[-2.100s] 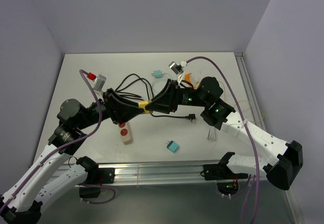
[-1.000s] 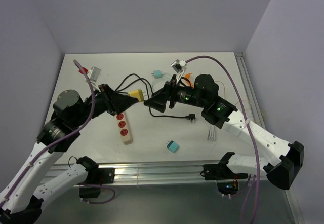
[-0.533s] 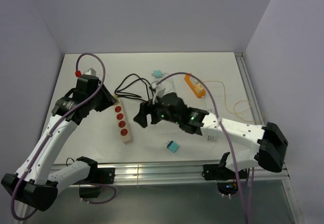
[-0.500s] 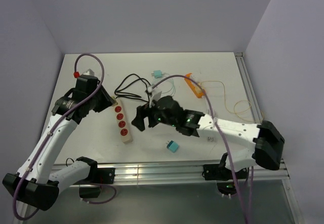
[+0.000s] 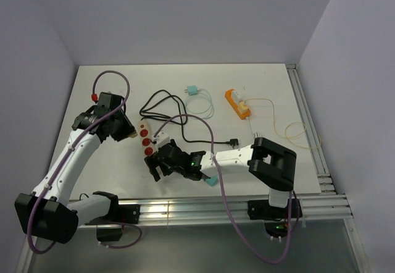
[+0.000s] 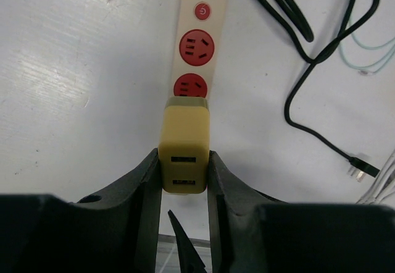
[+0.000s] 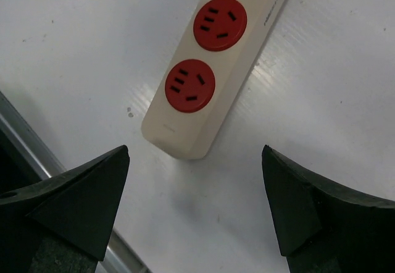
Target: Insert the plug
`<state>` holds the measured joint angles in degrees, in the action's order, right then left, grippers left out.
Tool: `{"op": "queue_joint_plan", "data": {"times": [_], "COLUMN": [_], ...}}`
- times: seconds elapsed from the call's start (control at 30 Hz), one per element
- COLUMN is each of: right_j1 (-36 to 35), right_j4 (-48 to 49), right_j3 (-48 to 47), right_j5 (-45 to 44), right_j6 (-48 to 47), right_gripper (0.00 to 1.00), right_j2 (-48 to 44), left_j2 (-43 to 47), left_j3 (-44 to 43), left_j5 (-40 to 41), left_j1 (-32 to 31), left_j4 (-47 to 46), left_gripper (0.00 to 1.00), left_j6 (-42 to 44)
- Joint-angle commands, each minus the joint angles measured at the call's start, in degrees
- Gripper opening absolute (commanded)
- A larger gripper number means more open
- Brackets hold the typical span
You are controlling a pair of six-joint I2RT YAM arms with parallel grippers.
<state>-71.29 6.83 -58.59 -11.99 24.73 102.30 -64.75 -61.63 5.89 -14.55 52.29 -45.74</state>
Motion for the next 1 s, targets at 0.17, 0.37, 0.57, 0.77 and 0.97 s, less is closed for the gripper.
{"op": "queue_joint_plan", "data": {"times": [0.17,0.37,0.57,0.77,0.97], "right_j1": [-1.0,-1.1,-1.1,-1.1,-0.9], "right_j4": [1.9,-0.8,-3.7,-3.7,-2.7], "right_j3": [-9.2,-11.9,-12.7,-11.3,-8.7], "right_j5": [-2.7,-2.0,-3.2,-4.5,-3.7], "right_j6": [-1.0,0.1,0.4,1.3,-0.4], "right_gripper": [0.89,0.82,0.75,0.54,0.0], "right_j2": [6.0,9.7,12.9,12.6,11.6], "left_j2": [-0.2,-1.0,-1.3,-1.3,-2.1], "left_j3": [2.1,1.4,0.4,1.2,1.9], "left_j5": [-1.0,-0.3,-1.1,-2.5,-5.4], "left_j1": [0.7,0.7,1.6,2.1,2.2], "left_j4": [-3.9,-3.5,-3.3,-4.7,-6.2], "left_gripper": [0.0,0.0,0.0,0.0,0.0], "left_j6": [0.3,0.2,0.6,0.5,1.1]}}
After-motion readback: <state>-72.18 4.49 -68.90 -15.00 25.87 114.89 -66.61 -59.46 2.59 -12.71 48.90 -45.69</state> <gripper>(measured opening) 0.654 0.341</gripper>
